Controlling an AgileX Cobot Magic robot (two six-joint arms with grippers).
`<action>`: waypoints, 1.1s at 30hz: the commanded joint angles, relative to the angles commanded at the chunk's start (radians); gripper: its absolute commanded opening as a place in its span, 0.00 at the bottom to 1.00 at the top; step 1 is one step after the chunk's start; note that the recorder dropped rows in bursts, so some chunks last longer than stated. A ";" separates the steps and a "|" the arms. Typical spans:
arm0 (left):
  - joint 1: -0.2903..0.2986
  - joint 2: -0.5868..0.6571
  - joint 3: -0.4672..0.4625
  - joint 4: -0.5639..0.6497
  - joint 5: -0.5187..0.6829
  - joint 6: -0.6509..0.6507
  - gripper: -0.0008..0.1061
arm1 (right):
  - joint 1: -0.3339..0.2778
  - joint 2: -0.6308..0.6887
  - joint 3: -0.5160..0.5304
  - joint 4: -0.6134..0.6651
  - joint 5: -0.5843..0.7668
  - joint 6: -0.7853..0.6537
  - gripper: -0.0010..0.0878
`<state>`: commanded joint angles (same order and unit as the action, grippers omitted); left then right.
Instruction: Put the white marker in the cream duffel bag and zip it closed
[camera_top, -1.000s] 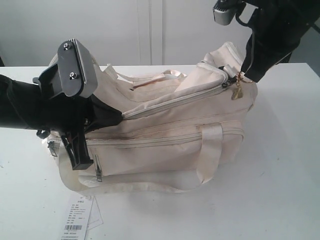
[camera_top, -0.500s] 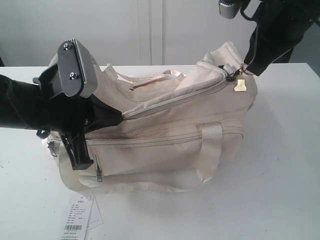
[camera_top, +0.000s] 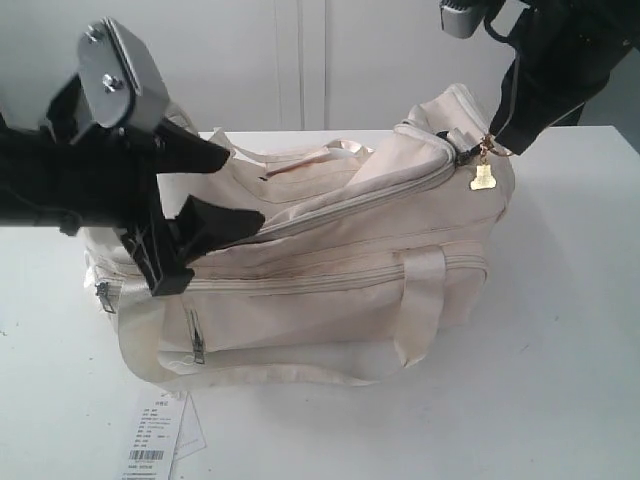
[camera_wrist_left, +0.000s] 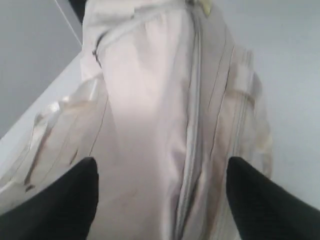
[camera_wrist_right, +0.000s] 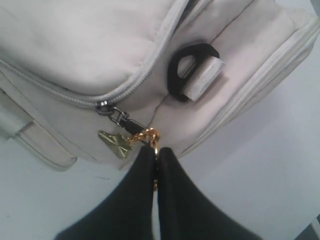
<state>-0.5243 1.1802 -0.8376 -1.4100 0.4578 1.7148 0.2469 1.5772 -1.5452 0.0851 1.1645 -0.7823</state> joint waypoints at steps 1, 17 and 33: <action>-0.023 0.000 0.000 -0.007 0.007 0.000 0.62 | 0.000 0.000 0.000 0.000 0.000 0.000 0.01; -0.437 0.370 -0.282 0.031 -0.640 0.016 0.58 | 0.000 0.000 0.000 0.019 -0.008 0.000 0.01; -0.440 0.597 -0.489 0.018 -0.781 0.016 0.50 | 0.000 0.000 0.000 0.019 -0.016 0.000 0.01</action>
<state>-0.9647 1.7770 -1.3271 -1.3922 -0.3232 1.7306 0.2469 1.5772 -1.5452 0.1036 1.1482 -0.7823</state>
